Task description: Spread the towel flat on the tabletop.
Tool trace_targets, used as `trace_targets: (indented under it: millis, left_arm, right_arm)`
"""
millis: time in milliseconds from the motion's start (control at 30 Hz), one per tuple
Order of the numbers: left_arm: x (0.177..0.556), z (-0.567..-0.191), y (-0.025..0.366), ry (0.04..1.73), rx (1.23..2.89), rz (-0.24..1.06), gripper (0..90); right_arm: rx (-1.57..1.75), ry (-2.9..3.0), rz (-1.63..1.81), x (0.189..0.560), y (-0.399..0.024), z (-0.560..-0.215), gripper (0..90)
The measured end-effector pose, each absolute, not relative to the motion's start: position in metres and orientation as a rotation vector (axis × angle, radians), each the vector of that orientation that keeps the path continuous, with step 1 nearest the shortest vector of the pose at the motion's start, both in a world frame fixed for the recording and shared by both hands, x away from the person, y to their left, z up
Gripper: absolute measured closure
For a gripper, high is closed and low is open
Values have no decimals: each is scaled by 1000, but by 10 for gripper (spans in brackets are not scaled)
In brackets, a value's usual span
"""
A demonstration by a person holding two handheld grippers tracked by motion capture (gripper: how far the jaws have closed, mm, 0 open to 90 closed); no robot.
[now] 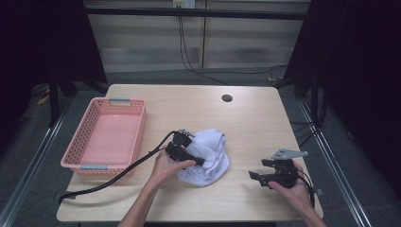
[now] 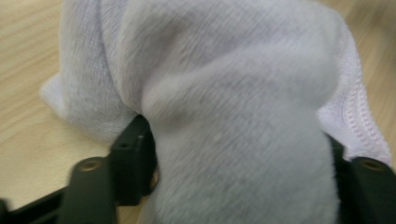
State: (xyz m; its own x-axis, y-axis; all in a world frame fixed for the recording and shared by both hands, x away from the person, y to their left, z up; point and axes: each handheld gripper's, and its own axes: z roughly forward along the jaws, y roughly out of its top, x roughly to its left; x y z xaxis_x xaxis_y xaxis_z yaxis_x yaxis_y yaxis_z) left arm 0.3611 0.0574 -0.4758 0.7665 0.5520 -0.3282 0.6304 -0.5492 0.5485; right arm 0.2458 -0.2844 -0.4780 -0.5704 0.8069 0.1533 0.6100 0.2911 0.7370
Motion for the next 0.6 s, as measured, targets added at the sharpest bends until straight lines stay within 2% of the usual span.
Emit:
trace_targets:
  millis: [33, 133, 300, 400, 500, 600]
  left_arm:
    - [362, -473, 58, 868, 2290, -145, 213]
    - [361, -470, 61, 873, 2265, -114, 175]
    - [355, -454, 67, 849, 2282, -33, 167]
    - [342, -440, 83, 847, 2200, -14, 224]
    - [334, -435, 92, 872, 2191, 28, 241]
    - [317, -433, 111, 884, 2192, 45, 310]
  right_arm:
    - [1301, 2310, 1151, 246, -284, -478, 227]
    - [1300, 2313, 1153, 247, -284, -478, 227]
    - [1297, 2289, 1187, 249, -281, -475, 210]
    - [1253, 2265, 1217, 246, -276, -469, 213]
    - [1208, 2273, 1257, 245, -269, -464, 220]
    - [1189, 2299, 1285, 247, -261, -461, 270]
